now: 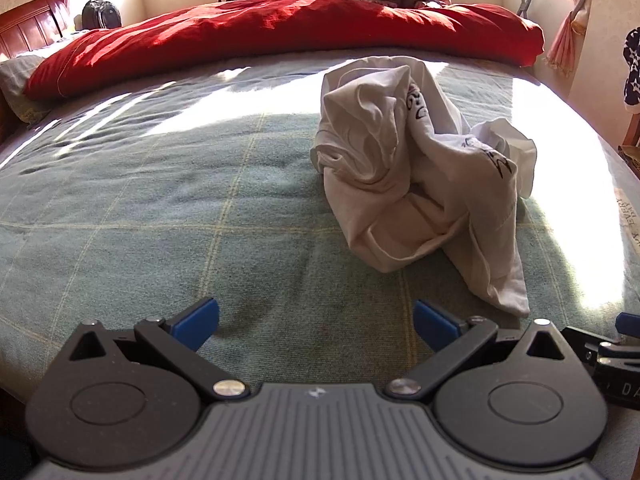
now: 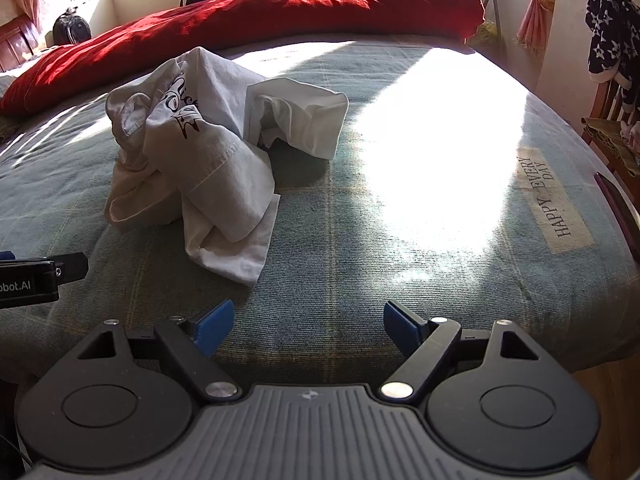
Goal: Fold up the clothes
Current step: 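Move both tools toward the crumpled white T-shirt on the blanket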
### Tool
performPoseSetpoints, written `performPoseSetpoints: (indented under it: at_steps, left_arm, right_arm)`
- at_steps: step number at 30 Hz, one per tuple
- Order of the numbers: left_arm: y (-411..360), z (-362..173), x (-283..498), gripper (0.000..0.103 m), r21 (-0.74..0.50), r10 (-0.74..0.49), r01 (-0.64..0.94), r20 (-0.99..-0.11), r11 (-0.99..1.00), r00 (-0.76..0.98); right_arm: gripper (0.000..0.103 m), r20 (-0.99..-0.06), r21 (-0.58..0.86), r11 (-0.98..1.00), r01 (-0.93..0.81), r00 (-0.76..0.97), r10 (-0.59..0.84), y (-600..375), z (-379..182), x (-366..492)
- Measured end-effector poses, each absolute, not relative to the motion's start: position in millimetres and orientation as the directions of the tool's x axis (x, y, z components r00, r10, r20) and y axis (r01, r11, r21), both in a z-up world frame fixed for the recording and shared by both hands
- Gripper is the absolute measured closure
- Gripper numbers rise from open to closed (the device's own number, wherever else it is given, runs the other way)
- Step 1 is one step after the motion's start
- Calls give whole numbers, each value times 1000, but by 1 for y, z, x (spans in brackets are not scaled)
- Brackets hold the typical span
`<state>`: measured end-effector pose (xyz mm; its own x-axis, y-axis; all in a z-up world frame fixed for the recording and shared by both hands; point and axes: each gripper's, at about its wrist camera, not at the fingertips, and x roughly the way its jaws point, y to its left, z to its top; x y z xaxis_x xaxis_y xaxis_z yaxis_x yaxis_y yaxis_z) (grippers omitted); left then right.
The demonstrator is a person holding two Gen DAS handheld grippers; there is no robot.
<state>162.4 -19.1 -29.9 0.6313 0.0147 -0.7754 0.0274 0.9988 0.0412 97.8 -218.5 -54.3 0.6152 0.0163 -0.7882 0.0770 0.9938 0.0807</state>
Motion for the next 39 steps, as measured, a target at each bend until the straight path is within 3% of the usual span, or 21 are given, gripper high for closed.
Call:
performPoseSetpoints:
  at_steps: [8, 11, 15, 20, 27, 36, 39]
  left_arm:
    - [-26, -56, 243, 0, 29, -3, 46, -814, 999, 581]
    - [-22, -72, 256, 0, -16, -40, 51, -847, 999, 529]
    - [-1, -85, 245, 0, -128, -148, 76, -820, 989, 553]
    - [-5, -91, 223, 0, -51, -148, 178, -793, 983, 591]
    - [7, -101, 203, 1, -113, -217, 193, -690, 975, 690]
    - [-2, -85, 218, 1, -31, -164, 215, -753, 976, 638]
    - [-3, -67, 212, 1, 17, -159, 243, -712, 970, 684]
  right_arm:
    - [18, -804, 78, 992, 100, 594, 3, -234, -65, 125]
    - [18, -816, 82, 991, 106, 578, 6, -237, -72, 133]
    - [18, -825, 102, 989, 107, 564, 24, -239, -77, 140]
    - [18, -818, 128, 989, 81, 573, 59, -233, -75, 141]
    - [18, -802, 152, 986, 72, 592, 81, -233, -69, 130]
    - [18, -776, 157, 984, 84, 627, 71, -245, -57, 115]
    - [18, -763, 155, 985, 81, 643, 67, -247, -52, 109]
